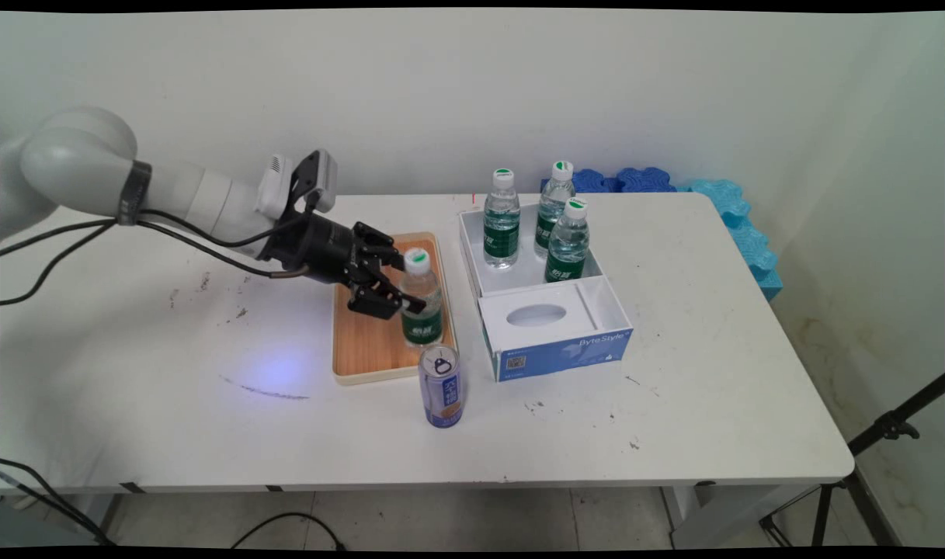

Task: Place the picked object on the tray

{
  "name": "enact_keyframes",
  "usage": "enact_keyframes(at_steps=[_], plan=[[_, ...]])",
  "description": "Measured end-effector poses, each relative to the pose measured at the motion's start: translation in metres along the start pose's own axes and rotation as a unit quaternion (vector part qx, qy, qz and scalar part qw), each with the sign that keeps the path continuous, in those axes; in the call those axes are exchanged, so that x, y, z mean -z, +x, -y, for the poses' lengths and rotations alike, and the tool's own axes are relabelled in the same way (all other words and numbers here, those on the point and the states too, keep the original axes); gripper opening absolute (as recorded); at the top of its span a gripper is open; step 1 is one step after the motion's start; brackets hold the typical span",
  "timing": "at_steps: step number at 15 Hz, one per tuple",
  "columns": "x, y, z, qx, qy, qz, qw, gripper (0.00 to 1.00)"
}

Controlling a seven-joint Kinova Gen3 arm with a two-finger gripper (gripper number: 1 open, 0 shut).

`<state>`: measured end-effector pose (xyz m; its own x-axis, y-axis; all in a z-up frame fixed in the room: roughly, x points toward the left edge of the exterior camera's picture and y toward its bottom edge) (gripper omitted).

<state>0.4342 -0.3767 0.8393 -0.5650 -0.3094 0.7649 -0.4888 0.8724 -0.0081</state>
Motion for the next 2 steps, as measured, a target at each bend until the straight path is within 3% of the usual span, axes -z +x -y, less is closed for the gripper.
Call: enact_keyframes(at_steps=[2], plan=[[-0.0035, 0.0000, 0.0008, 0.003, 0.001, -0.002, 1.0000, 1.00]])
